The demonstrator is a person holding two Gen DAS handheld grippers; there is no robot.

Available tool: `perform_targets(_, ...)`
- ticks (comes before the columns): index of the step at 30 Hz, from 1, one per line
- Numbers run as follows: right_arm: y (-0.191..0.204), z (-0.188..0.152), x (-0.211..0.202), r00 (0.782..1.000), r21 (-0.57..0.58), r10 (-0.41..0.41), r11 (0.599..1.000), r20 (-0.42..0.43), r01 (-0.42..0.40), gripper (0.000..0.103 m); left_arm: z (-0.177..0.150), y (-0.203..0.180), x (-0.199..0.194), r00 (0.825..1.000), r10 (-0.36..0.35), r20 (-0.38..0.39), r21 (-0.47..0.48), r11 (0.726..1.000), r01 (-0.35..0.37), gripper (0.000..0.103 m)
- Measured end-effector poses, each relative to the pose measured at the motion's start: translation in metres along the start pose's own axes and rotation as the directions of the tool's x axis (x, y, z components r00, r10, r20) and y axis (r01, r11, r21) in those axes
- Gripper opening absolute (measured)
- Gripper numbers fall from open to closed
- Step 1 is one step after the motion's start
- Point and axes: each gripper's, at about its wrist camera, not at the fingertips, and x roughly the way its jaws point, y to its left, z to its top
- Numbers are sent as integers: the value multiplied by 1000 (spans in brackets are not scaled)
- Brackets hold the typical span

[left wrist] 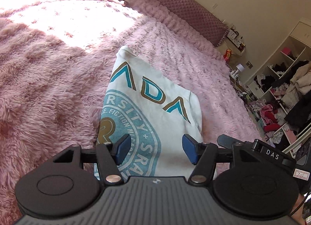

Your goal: Fold small clothes

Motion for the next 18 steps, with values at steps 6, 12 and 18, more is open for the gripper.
perform_targets(6,39,-3,-47,996,-87,-75,993,46,79,82,-6,-37,-42,991,122,46,86,988,-126,84)
perform_targets(12,66,-25,-86,983,-177,-168,968,71,178,82,-19,-59,-66,978,198,68,128,970,-206,87)
perform_targets(18,77,-51,-98,970,-243,-231,939,76,243,82,-39,-72,-72,962,266,60,166,948,-272,87)
